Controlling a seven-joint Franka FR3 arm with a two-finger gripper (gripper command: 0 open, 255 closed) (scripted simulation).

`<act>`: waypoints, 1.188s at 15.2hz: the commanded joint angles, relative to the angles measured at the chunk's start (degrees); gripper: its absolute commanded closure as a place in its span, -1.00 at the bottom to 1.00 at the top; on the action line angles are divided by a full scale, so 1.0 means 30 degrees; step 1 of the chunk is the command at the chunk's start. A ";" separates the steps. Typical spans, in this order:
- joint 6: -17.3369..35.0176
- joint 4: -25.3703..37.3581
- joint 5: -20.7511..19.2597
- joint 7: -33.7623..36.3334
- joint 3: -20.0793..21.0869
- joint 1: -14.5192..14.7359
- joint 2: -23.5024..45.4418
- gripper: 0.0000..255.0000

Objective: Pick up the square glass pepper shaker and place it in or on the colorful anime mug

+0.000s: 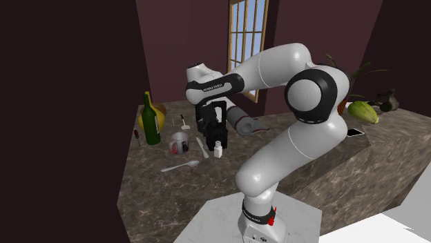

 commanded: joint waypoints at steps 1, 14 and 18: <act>0.0337 -0.0093 -0.0196 0.0062 0.0085 0.0012 0.0187 -1.00; 0.1863 -0.1259 -0.0524 0.0147 -0.0210 -0.0166 0.0521 -1.00; 0.1863 -0.1259 -0.0524 0.0147 -0.0210 -0.0166 0.0521 1.00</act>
